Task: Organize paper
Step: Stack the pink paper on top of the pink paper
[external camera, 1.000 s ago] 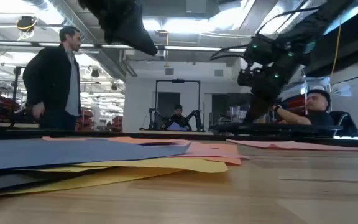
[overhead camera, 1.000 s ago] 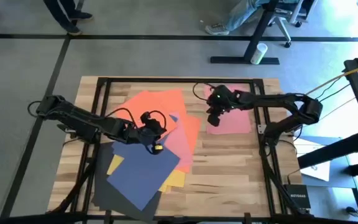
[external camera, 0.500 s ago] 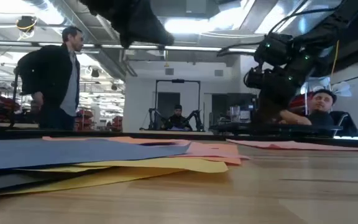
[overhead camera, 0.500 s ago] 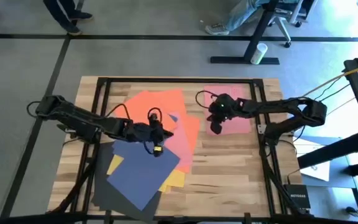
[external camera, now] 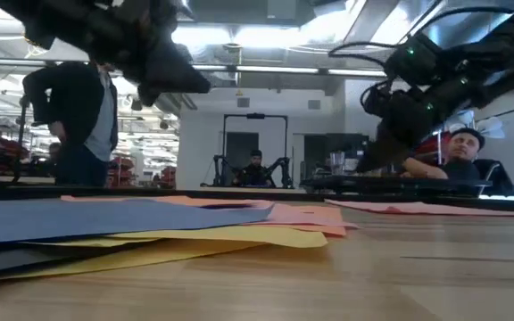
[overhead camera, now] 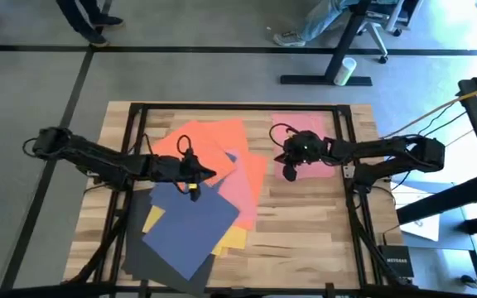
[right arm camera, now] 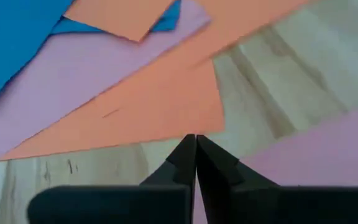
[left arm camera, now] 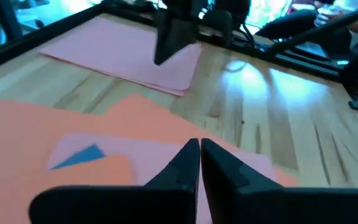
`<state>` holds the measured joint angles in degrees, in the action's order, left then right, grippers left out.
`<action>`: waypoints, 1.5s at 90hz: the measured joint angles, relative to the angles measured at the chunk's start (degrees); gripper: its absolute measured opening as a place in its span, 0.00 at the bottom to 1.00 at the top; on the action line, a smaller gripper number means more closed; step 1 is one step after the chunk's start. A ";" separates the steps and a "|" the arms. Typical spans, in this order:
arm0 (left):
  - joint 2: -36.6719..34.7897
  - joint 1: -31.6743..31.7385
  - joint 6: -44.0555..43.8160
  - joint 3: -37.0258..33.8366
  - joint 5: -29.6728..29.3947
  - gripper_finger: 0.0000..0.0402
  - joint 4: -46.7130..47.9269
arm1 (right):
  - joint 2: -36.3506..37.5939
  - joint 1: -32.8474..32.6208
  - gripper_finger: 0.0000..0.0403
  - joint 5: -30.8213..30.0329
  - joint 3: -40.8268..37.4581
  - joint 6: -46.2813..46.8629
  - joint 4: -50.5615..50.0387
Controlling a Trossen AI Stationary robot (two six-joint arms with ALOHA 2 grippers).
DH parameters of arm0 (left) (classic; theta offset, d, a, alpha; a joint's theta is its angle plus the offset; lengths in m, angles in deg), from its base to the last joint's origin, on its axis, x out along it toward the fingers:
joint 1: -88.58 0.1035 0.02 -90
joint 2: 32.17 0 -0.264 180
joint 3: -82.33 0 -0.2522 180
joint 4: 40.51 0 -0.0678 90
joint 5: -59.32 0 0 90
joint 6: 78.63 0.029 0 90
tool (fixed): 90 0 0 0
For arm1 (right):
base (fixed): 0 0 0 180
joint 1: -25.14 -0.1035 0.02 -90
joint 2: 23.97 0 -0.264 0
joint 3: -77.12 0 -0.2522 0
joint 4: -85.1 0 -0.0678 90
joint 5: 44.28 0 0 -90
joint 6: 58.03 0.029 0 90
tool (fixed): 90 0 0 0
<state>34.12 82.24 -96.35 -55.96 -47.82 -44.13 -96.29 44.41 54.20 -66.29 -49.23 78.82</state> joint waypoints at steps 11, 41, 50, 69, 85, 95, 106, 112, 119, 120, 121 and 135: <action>-0.33 1.66 -0.20 -0.54 -0.02 0.00 0.31 | -0.22 -2.26 0.00 -4.73 2.33 1.00 -5.58; -0.20 5.40 -0.43 -0.54 0.02 0.00 0.60 | -0.39 1.10 0.00 -10.43 8.43 -1.15 -12.02; -0.18 6.08 -1.35 -0.54 0.03 0.00 0.86 | -1.64 3.49 0.00 -10.46 11.07 -1.03 -12.26; -0.14 7.37 -3.01 -0.54 0.02 0.00 3.31 | -7.97 8.32 0.00 -10.46 19.71 -1.50 -16.01; -0.14 7.57 -3.58 -0.52 0.02 0.00 3.96 | -15.47 11.82 0.00 -10.45 28.54 -4.34 -21.61; -0.14 7.53 -3.60 -0.52 0.02 0.00 4.13 | -19.71 13.49 0.00 -10.03 33.71 -5.63 -23.29; -0.14 7.53 -4.52 -0.49 0.02 0.00 5.56 | -24.11 15.10 0.00 -9.91 38.34 -7.72 -26.92; -0.14 7.52 -4.73 -0.48 0.02 0.00 5.90 | -26.21 15.79 0.00 -9.73 40.02 -9.02 -28.67; -0.14 7.51 -4.84 -0.47 0.04 0.00 6.63 | -28.15 16.48 0.00 -8.96 41.29 -9.60 -28.94; -0.13 7.51 -4.85 -0.48 0.04 0.00 6.66 | -28.32 16.58 0.00 -8.95 41.35 -9.73 -29.06; -0.12 7.51 -4.85 -0.49 0.03 0.00 6.66 | -28.53 16.63 0.00 -8.92 41.37 -9.96 -29.10; -0.12 7.51 -4.87 -0.47 0.02 0.00 6.37 | -30.87 17.74 0.00 -8.74 41.98 -10.80 -28.75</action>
<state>34.00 89.75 -101.22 -56.43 -47.80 -37.76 -127.16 62.15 45.45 -24.30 -60.03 50.07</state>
